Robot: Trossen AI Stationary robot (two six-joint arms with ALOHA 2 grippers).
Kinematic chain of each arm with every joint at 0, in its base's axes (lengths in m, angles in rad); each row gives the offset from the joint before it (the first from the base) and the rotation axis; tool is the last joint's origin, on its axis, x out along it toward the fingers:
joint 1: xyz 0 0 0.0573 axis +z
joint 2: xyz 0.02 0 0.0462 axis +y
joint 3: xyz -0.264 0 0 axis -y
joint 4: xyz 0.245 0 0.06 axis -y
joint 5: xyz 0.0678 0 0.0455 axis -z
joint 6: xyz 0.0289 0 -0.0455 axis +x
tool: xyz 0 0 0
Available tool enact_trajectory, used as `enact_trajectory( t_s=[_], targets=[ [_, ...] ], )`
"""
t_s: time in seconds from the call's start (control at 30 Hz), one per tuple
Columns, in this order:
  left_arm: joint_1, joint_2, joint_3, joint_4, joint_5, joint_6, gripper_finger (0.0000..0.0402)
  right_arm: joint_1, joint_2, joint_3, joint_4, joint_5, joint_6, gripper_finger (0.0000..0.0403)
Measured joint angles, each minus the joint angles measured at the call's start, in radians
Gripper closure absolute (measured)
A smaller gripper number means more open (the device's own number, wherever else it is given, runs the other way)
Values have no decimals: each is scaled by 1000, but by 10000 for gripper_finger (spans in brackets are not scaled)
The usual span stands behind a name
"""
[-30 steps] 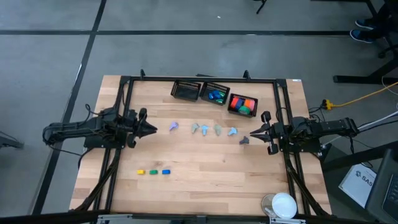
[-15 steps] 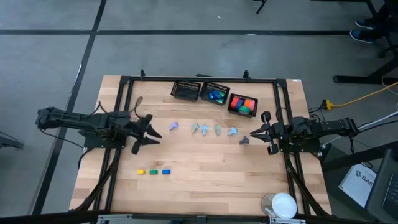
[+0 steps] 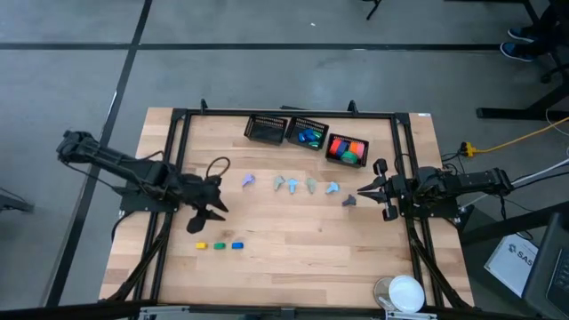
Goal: Pick and place Stapler, Stapler remover, tape
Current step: Put the yellow stapler into the middle black bin
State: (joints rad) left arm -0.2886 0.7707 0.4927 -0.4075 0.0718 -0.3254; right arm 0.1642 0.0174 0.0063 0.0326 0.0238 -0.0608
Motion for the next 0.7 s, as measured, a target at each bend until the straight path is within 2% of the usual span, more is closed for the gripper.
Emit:
enact_trajectory(
  t_s=[0.47,0.7],
  targets=[
    [-335,192,42,-47,5,-480,262,0,0,0,0,0,0,363],
    [-444,269,42,-117,-51,-622,262,0,0,0,0,0,0,363]
  ],
)
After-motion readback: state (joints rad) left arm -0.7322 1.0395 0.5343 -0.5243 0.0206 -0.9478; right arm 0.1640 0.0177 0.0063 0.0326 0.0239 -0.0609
